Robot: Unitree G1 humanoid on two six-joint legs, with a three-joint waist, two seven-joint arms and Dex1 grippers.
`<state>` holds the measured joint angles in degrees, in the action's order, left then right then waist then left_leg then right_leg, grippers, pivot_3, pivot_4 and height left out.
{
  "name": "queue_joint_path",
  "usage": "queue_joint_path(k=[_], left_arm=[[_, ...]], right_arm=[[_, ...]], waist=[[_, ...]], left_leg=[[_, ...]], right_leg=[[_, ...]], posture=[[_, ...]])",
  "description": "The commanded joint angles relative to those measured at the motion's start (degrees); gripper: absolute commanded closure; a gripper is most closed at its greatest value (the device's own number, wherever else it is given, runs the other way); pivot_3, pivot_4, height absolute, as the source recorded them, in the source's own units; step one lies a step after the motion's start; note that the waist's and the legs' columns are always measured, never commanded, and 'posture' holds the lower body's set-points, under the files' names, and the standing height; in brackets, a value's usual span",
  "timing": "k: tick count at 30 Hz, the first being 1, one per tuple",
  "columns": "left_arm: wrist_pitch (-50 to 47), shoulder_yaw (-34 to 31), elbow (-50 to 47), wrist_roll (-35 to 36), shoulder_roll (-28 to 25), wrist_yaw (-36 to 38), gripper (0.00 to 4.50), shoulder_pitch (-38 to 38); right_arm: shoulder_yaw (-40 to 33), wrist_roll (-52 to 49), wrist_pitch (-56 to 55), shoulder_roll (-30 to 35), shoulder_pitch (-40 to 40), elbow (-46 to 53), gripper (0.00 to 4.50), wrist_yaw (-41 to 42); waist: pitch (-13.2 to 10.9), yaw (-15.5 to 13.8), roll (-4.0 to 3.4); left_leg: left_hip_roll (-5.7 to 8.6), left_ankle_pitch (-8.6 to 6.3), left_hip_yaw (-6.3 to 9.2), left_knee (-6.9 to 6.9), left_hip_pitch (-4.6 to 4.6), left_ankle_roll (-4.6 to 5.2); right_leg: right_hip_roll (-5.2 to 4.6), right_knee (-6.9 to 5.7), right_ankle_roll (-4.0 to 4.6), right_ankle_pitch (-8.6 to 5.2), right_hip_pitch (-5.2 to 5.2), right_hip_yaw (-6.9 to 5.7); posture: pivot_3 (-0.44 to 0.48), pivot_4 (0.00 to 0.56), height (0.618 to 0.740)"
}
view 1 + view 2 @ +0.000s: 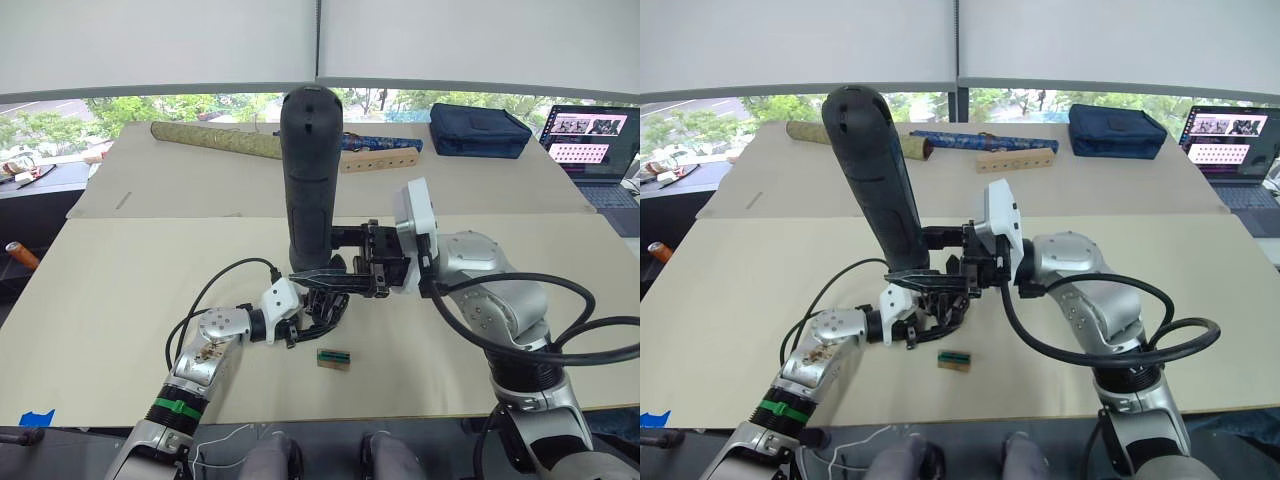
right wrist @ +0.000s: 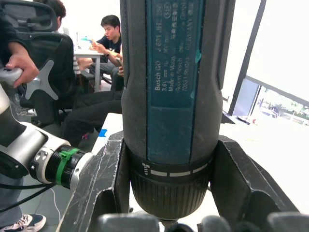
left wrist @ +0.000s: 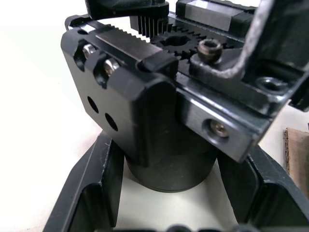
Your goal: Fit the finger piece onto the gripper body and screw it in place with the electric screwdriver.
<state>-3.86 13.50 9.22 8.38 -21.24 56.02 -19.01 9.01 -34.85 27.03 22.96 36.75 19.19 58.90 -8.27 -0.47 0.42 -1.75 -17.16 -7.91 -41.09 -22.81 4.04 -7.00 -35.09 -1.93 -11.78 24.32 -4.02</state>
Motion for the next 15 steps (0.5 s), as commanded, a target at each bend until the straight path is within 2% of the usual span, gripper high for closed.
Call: queue_joint_path(k=[1,15], left_arm=[[-2.03,1.80,2.05,-1.06,-0.65,0.82,2.21,1.44],[-2.44,1.79,1.63,-1.01,-0.63,0.54,2.21,1.77]], right_arm=[[-0.55,-0.03,-3.09,-0.62,0.14,1.13,2.60,0.86],[0.60,1.67,-5.13,-0.97,0.00,-0.21,2.60,1.98]], waist=[[0.00,-0.01,0.00],[0.00,0.00,0.00]], left_leg=[[0.00,0.00,0.00,0.00,0.00,0.00],[0.00,0.01,0.01,0.00,0.01,-0.01]], right_leg=[[0.00,0.00,0.00,0.00,0.00,0.00],[0.00,0.00,0.00,0.00,0.00,0.00]], posture=[[0.000,0.150,0.740],[0.000,0.150,0.740]])
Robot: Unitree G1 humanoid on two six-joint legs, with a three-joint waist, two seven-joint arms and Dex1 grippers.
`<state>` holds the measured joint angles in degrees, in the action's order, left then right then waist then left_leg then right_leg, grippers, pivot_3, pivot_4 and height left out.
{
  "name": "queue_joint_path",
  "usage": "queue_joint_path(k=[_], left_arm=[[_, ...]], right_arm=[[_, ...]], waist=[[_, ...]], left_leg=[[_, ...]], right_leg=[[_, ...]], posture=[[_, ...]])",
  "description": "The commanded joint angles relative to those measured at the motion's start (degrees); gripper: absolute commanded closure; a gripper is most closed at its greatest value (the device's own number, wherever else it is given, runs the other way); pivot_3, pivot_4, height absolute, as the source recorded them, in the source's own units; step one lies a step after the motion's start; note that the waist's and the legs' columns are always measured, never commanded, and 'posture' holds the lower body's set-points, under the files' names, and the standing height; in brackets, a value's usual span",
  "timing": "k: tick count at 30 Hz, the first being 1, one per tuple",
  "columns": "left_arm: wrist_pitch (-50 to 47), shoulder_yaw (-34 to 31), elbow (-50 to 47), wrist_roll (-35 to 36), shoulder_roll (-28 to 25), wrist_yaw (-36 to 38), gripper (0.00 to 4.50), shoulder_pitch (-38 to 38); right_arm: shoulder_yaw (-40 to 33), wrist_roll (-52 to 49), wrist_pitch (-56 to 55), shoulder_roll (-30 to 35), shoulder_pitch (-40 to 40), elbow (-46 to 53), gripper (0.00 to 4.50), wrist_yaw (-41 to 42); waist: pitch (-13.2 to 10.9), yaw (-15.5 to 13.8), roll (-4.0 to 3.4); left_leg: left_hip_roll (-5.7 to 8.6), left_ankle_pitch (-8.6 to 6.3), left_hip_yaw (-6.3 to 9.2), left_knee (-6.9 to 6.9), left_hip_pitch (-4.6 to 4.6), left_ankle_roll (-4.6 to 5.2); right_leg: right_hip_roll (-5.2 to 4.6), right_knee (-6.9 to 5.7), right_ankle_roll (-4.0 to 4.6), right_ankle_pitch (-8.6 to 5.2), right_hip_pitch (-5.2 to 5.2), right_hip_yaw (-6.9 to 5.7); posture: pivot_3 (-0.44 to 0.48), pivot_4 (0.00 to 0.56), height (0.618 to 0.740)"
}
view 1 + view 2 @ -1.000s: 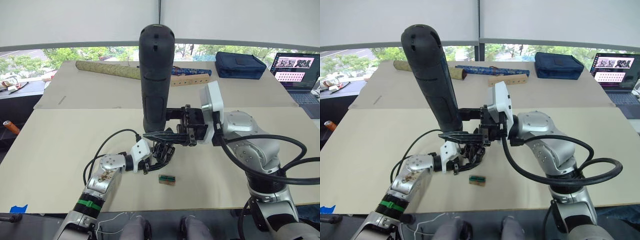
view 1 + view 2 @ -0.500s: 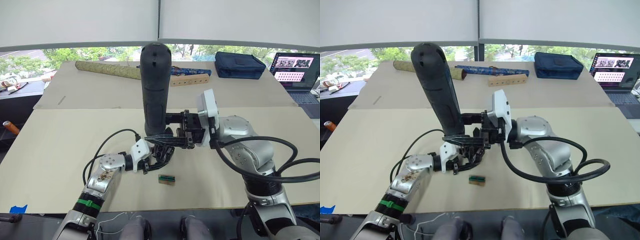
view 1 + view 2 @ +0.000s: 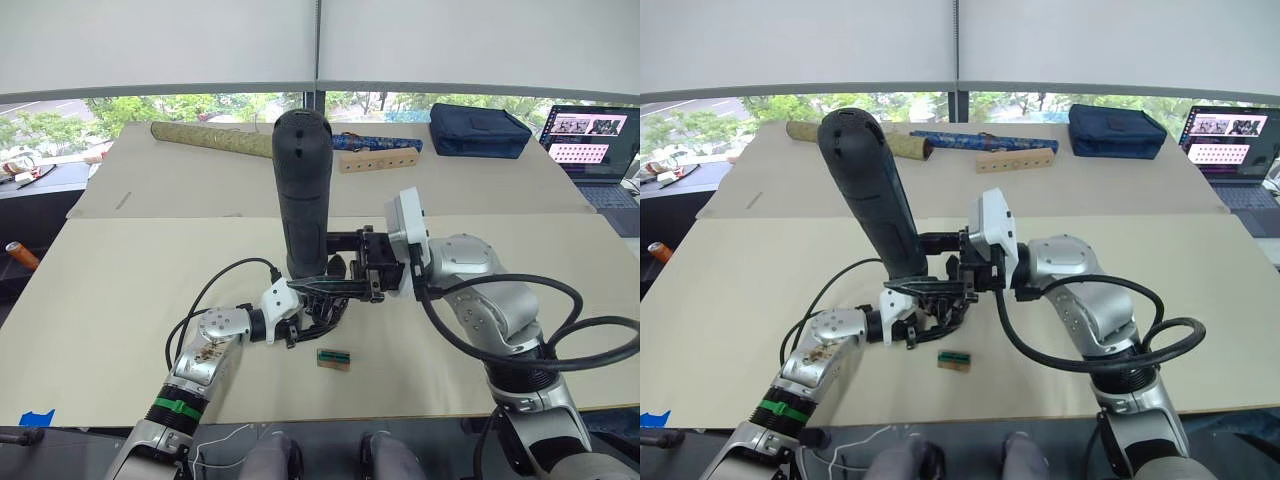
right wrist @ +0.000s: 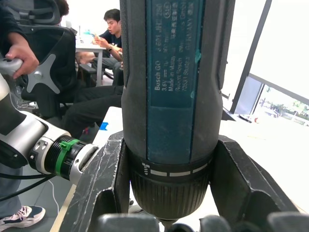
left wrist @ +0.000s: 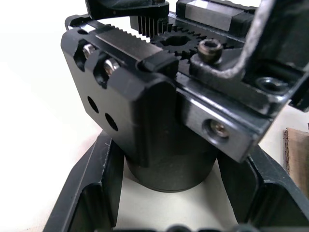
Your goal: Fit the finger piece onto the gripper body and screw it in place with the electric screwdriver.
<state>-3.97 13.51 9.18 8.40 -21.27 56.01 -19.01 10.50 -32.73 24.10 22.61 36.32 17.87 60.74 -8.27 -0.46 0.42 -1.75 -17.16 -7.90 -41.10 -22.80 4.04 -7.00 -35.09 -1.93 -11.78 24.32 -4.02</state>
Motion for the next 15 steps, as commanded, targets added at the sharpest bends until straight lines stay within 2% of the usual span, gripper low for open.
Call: queue_joint_path(k=[1,15], left_arm=[[-2.34,1.78,1.66,-1.02,-0.60,0.54,2.21,1.78],[-2.19,1.85,1.75,-1.05,-0.53,0.56,2.21,1.87]], right_arm=[[-0.85,-0.33,-2.28,-0.62,0.44,1.06,2.60,0.21],[-0.44,1.14,-2.99,-0.84,0.48,0.80,2.60,0.71]], waist=[[0.00,0.00,0.00],[0.00,0.00,0.00]], left_leg=[[0.00,0.00,0.00,0.00,0.00,0.00],[0.00,0.00,0.00,0.00,0.00,0.00]], right_leg=[[0.00,0.00,0.00,0.00,0.00,0.00],[0.00,0.00,0.00,0.00,0.00,0.00]], posture=[[0.000,0.150,0.740],[0.000,0.150,0.740]])
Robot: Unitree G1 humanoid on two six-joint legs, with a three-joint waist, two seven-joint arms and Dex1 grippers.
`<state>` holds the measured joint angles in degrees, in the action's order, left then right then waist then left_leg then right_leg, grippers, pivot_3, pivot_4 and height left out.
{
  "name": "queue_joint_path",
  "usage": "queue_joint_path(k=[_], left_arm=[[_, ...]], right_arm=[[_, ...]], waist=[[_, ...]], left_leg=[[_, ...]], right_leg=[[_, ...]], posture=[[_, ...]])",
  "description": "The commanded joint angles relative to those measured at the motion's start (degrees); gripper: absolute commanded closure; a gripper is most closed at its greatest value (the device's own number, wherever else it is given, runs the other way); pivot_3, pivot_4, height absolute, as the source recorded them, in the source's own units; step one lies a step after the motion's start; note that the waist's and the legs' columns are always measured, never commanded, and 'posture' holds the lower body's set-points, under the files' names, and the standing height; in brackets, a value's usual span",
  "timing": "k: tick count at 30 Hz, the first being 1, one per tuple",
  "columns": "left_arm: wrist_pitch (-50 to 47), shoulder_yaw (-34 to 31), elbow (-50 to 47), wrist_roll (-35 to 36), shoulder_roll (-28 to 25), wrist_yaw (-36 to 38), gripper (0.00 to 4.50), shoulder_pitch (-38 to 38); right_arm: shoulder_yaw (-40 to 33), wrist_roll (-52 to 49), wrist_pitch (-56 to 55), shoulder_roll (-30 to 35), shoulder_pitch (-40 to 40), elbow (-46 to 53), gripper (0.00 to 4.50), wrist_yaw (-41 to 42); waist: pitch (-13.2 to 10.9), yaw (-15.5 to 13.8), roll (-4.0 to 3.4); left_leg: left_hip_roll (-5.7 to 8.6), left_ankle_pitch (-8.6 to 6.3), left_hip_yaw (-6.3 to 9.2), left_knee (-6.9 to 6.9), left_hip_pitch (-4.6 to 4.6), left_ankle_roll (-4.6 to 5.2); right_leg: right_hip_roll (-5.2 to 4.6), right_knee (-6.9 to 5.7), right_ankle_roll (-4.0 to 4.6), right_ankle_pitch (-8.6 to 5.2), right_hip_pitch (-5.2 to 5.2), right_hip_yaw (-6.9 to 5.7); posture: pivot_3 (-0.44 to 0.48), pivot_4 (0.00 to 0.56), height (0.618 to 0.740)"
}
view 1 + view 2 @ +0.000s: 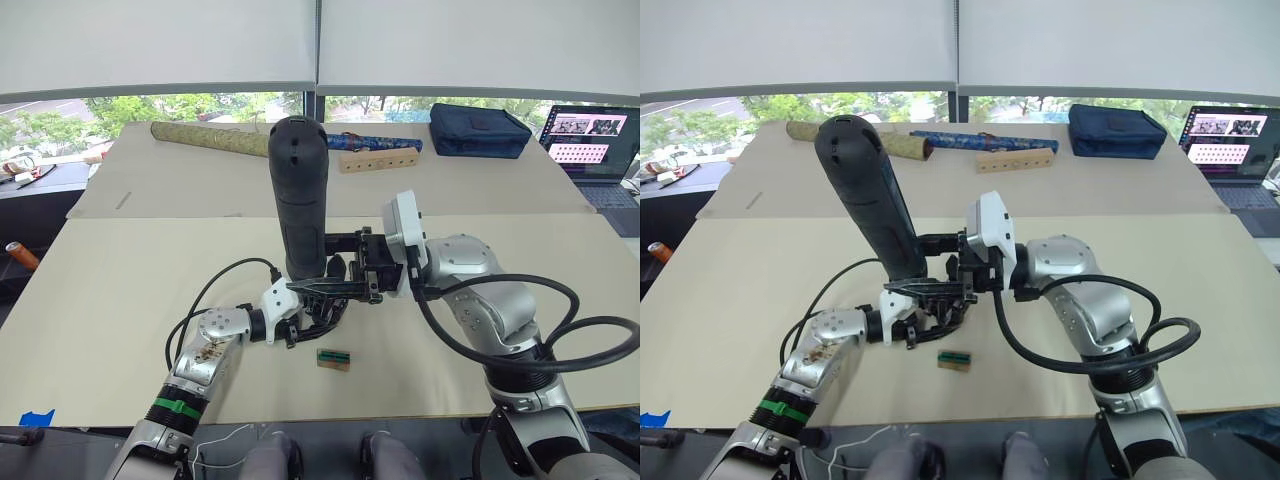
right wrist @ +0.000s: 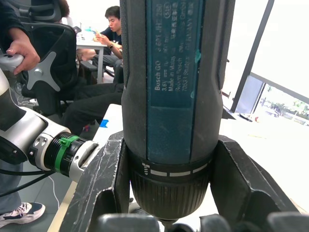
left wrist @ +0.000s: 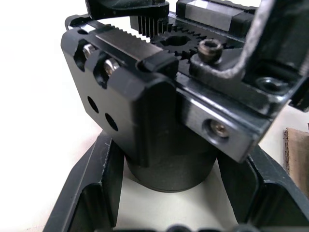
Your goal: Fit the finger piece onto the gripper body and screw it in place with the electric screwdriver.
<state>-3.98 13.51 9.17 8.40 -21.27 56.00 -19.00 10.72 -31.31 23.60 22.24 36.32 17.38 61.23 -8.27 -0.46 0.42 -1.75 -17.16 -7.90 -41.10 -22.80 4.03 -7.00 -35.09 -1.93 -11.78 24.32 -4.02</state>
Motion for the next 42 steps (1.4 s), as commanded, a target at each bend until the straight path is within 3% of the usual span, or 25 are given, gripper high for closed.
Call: queue_joint_path(k=[1,42], left_arm=[[-2.19,1.85,1.75,-1.05,-0.54,0.57,2.21,1.88],[-2.43,1.90,1.09,-0.97,-0.61,0.32,2.21,2.73]], right_arm=[[-0.64,-0.20,-2.50,-0.51,0.51,1.27,2.60,0.27],[-0.08,2.25,-3.43,-0.87,1.51,1.32,2.60,1.91]], waist=[[0.00,0.00,0.00],[0.00,0.14,0.00]], left_leg=[[0.00,0.00,0.00,0.00,0.00,0.00],[0.00,0.00,0.00,0.03,0.01,0.00]], right_leg=[[0.00,0.00,0.00,0.00,0.00,0.00],[0.00,0.00,0.00,0.00,0.00,0.00]], posture=[[0.000,0.150,0.740],[0.000,0.150,0.740]])
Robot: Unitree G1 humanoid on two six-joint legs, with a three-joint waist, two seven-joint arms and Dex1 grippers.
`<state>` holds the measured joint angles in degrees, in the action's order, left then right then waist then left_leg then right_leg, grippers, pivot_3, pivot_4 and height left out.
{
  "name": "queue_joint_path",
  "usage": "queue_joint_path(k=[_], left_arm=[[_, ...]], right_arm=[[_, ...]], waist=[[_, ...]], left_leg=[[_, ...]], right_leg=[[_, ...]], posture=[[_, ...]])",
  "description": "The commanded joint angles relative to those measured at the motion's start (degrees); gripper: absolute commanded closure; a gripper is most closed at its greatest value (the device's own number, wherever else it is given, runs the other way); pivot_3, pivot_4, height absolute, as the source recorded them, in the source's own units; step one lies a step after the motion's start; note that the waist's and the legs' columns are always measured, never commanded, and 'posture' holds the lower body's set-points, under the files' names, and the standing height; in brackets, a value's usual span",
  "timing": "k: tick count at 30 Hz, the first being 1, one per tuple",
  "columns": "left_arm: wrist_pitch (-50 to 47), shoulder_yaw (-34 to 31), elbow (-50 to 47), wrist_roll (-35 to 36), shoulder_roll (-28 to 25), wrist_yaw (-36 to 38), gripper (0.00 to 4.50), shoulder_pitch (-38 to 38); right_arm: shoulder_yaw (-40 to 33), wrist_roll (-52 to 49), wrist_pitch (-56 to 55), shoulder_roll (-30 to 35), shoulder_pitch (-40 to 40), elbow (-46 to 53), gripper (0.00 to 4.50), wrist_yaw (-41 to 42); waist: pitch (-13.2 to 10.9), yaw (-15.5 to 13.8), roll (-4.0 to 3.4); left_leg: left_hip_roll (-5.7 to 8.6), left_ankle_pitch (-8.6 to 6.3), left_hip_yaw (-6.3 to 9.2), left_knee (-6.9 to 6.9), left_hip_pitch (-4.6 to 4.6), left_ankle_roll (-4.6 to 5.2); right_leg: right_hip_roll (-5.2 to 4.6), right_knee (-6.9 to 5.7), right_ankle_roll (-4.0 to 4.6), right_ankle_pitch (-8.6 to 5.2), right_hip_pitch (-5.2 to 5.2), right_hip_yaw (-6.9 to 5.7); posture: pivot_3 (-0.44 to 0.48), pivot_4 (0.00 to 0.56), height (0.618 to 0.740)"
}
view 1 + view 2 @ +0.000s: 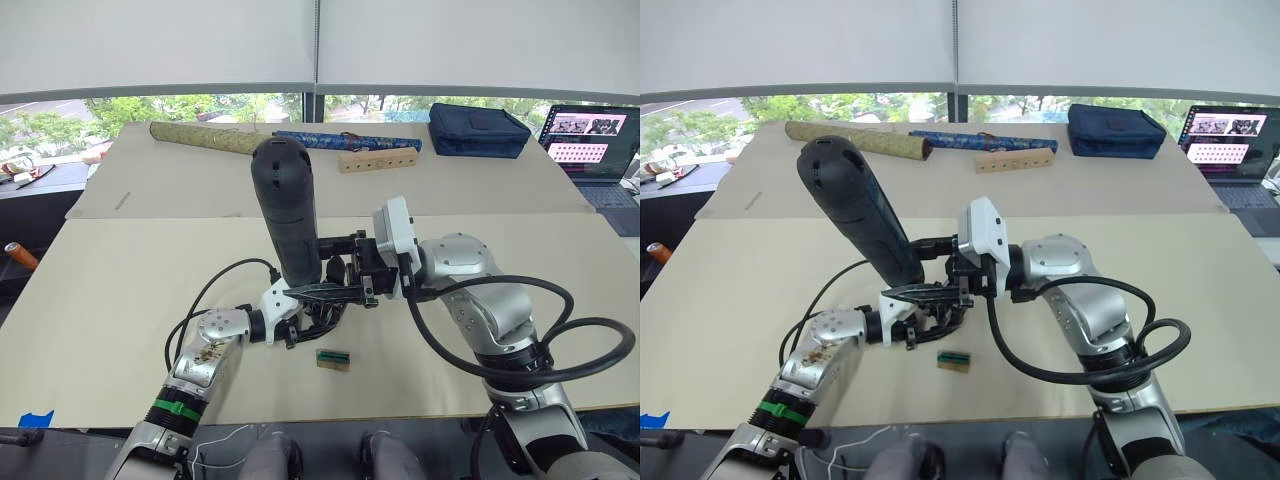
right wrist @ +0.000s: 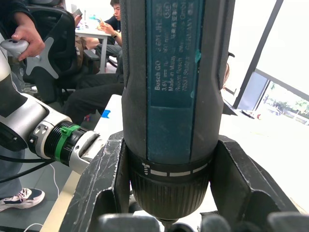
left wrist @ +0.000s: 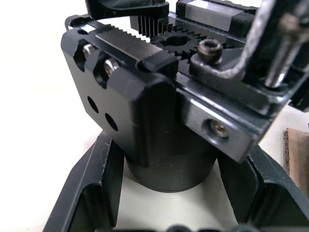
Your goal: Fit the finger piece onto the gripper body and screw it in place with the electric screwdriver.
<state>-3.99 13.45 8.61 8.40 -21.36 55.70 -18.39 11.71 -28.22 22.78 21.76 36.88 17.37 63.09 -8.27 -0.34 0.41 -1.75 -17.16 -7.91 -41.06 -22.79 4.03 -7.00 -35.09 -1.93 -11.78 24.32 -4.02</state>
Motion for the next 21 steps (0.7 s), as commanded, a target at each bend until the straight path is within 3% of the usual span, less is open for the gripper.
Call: queue_joint_path(k=[1,21], left_arm=[[-2.43,1.96,1.62,-0.96,-0.54,0.63,2.21,2.14],[-2.68,1.87,1.57,-0.68,-0.60,0.59,2.21,2.18]], right_arm=[[-1.06,-0.81,-2.64,-0.42,0.98,1.29,2.60,0.05],[-0.46,-0.79,-2.10,0.13,0.17,1.01,2.60,-0.18]], waist=[[0.00,0.02,0.00],[0.00,0.16,0.00]], left_leg=[[0.00,0.00,0.00,0.00,0.00,0.00],[-0.01,0.01,0.00,0.02,0.00,-0.01]], right_leg=[[0.00,0.00,0.00,0.00,0.00,0.00],[0.01,0.00,0.00,0.00,0.00,0.00]], posture=[[0.000,0.150,0.740],[0.000,0.150,0.740]])
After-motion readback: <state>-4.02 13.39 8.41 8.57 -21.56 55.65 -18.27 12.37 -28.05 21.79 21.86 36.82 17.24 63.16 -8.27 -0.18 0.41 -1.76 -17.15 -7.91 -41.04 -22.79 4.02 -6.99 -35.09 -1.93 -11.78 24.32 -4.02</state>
